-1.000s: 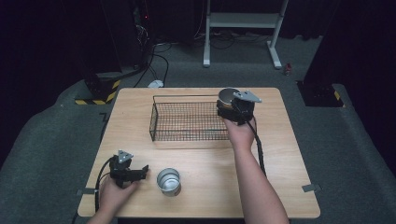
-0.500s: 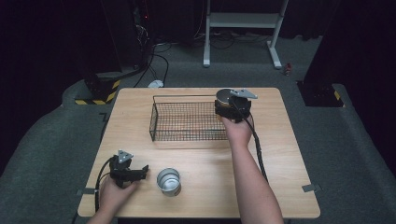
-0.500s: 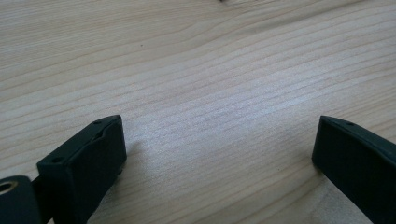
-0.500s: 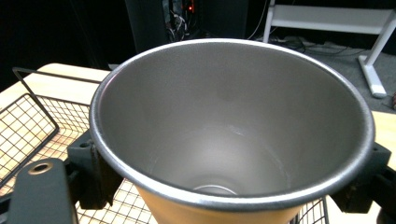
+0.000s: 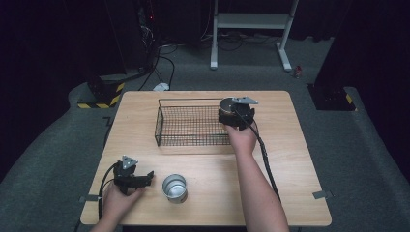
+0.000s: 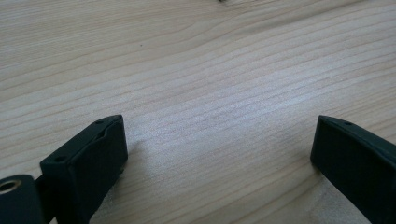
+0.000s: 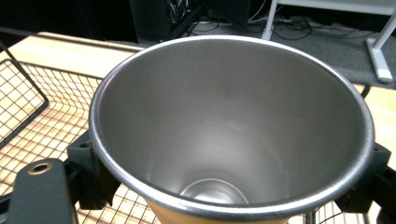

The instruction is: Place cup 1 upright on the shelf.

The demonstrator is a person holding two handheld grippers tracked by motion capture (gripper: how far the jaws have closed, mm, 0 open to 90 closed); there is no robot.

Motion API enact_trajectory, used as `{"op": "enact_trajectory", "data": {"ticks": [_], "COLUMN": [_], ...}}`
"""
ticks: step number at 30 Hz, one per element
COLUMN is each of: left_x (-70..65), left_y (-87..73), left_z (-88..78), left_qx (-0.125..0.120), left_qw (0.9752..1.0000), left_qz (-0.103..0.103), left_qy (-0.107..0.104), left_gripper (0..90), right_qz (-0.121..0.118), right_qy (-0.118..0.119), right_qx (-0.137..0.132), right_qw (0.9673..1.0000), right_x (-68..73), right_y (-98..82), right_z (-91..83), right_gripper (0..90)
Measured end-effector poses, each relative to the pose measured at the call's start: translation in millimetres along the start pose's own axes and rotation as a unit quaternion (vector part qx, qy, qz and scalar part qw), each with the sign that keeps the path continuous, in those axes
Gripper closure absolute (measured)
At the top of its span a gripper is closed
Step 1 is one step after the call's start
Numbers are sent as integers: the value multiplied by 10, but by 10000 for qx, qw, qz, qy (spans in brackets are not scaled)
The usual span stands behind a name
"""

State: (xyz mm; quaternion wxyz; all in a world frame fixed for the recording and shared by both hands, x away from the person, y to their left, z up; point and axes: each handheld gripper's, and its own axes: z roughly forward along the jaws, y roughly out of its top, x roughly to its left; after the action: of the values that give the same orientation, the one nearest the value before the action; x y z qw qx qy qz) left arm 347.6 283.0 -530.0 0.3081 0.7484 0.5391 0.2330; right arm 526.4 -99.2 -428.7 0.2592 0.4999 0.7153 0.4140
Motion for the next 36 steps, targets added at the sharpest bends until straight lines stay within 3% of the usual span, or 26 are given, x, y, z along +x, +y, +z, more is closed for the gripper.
{"op": "enact_trajectory", "data": {"ticks": [7, 14, 21, 36], "left_x": [0, 0, 0, 0], "left_y": [0, 0, 0, 0], "left_z": [0, 0, 0, 0], "left_qx": [1, 0, -1, 2], "left_qw": [10000, 10000, 10000, 10000], "left_qz": [1, 1, -1, 0], "left_qy": [-1, 0, -1, -2], "left_gripper": [42, 42, 42, 42], "right_qz": [-127, -4, -144, -184], "right_qy": [-47, -71, -88, -141], "right_qx": [257, 372, 372, 422], "right_qw": [9996, 9993, 9992, 9988], "right_x": [37, 23, 20, 18], "right_y": [-88, -220, -254, -263], "right_z": [76, 131, 181, 233], "right_gripper": [142, 142, 142, 141]}}
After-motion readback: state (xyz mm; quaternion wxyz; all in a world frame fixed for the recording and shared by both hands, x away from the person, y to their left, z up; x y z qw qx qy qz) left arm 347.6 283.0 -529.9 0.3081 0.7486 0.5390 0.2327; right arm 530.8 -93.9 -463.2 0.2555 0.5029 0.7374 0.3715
